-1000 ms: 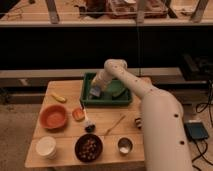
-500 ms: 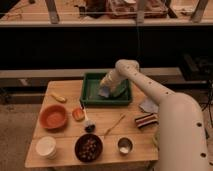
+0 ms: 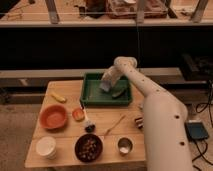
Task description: Wipe tray with sponge
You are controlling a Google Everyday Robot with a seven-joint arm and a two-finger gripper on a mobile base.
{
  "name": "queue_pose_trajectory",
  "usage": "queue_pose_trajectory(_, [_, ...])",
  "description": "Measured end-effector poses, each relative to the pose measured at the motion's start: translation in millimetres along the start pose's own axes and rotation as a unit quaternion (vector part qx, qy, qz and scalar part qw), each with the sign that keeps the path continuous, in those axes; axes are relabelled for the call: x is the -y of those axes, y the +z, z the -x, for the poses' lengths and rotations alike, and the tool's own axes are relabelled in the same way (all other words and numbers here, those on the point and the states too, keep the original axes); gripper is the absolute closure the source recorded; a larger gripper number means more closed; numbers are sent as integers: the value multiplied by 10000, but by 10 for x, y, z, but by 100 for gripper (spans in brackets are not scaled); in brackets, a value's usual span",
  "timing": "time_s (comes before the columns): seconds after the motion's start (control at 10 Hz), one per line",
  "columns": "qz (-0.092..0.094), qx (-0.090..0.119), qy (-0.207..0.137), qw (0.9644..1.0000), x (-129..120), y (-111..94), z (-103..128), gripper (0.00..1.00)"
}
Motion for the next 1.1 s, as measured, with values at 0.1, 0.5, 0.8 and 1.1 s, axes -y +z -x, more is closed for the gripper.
queue_pose_trajectory(0.1, [7,-64,57,10000,98,72,-32,85])
queue_pose_trajectory(0.5, [5,-13,168,9999,422,373,131,85])
queue_pose_trajectory(0.8, [-115,346,-45,9993,534,400,498,85])
queue_pose_trajectory(1.1, [83,554,-368,9977,392,216,659,85])
